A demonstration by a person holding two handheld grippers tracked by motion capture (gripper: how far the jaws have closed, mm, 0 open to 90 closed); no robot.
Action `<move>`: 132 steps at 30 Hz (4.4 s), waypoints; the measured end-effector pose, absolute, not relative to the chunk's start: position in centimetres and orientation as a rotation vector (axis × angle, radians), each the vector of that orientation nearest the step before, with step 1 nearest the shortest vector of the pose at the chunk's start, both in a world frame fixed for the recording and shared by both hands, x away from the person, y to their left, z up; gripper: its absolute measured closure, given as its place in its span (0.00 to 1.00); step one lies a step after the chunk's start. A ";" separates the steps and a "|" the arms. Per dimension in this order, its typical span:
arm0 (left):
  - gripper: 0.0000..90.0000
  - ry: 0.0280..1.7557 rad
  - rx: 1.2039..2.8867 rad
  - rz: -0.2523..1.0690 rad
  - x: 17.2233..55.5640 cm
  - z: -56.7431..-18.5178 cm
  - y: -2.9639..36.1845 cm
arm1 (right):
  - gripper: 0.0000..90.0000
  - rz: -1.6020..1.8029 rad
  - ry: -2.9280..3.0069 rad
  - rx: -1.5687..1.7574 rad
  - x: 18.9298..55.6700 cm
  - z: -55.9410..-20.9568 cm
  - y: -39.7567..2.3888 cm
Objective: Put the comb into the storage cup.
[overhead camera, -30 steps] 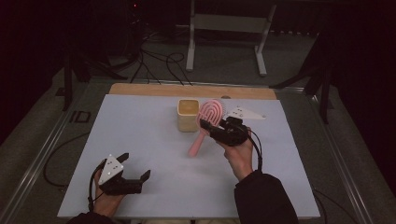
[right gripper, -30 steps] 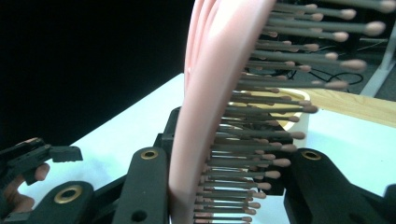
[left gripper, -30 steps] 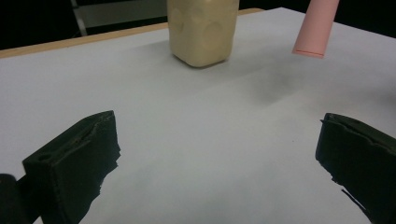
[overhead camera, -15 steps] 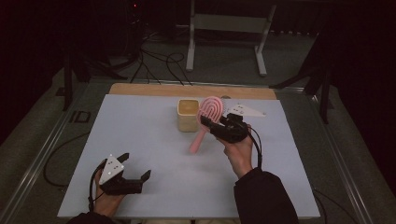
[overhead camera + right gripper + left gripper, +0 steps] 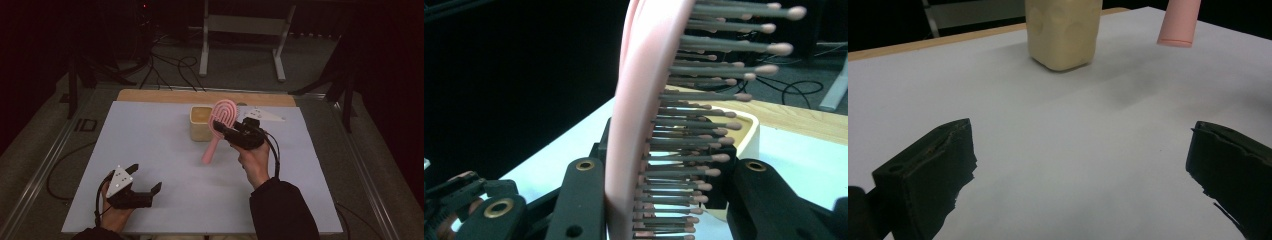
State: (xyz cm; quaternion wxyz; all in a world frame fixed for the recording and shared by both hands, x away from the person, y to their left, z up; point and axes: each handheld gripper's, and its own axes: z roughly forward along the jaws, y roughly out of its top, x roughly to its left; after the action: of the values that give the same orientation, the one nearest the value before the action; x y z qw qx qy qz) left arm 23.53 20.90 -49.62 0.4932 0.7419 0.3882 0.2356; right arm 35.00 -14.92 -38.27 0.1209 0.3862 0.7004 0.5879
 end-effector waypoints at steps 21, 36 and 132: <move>0.00 0.942 1.797 0.571 23.5 -49.6 20.9 | 0.71 1.689 2.023 1.131 36.0 -37.4 -14.8; 0.00 0.940 1.799 0.569 23.5 -49.6 20.9 | 0.71 1.669 2.009 1.132 36.8 -36.7 -14.9; 0.00 0.938 1.788 0.557 23.4 -49.6 20.9 | 0.71 1.600 1.872 1.163 41.6 -32.5 -14.7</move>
State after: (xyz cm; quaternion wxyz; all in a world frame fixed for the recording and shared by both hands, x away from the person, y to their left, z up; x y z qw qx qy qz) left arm 23.43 20.89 -49.63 0.4998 0.7394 0.3878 0.2303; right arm 41.60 -14.73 -32.48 0.2075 0.4179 0.6724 0.5746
